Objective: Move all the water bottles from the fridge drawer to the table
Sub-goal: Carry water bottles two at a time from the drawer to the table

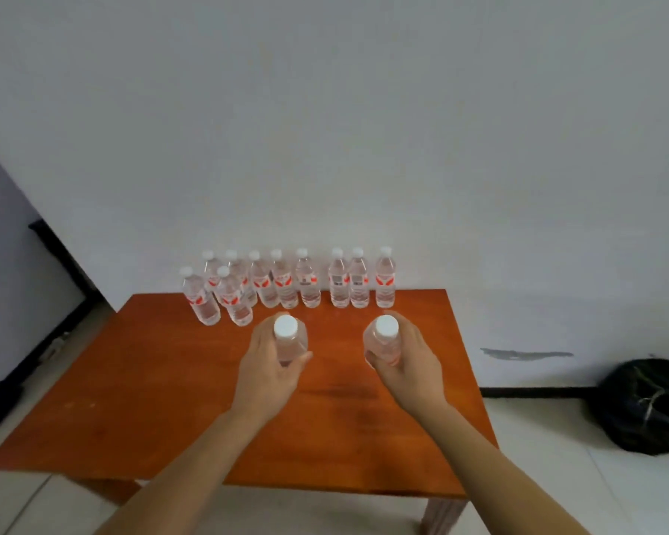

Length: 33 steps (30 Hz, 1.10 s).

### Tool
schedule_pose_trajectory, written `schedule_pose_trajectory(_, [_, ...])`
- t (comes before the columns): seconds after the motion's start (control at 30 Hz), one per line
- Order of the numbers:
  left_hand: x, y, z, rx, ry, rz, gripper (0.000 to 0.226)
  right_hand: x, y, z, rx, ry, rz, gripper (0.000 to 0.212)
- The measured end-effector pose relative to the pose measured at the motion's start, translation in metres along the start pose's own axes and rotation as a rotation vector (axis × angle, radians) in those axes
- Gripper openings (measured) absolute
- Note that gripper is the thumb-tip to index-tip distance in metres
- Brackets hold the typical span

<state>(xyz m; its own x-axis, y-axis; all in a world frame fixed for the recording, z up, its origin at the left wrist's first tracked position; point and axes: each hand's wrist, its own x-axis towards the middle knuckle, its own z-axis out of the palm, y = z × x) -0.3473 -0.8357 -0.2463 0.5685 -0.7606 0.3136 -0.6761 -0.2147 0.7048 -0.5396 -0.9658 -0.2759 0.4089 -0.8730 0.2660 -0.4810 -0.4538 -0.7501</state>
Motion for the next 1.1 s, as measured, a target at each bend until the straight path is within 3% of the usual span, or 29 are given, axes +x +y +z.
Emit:
schedule_pose_trajectory(0.43, [0.159, -0.128, 0.011, -0.013, -0.003, -0.113, 0.072, 0.155, -0.013, 0.141, 0.004, -0.212, -0.018, 0.07])
schedule_pose_trajectory(0.87, [0.301, -0.265, 0.052, -0.08, -0.33, -0.16, 0.08, 0.269, -0.007, 0.273, -0.088, -0.339, 0.296, 0.077])
schedule_pose_trajectory(1.1, [0.321, -0.298, 0.078, -0.085, -0.437, -0.184, 0.077, 0.289, -0.001, 0.305, -0.081, -0.43, 0.262, 0.073])
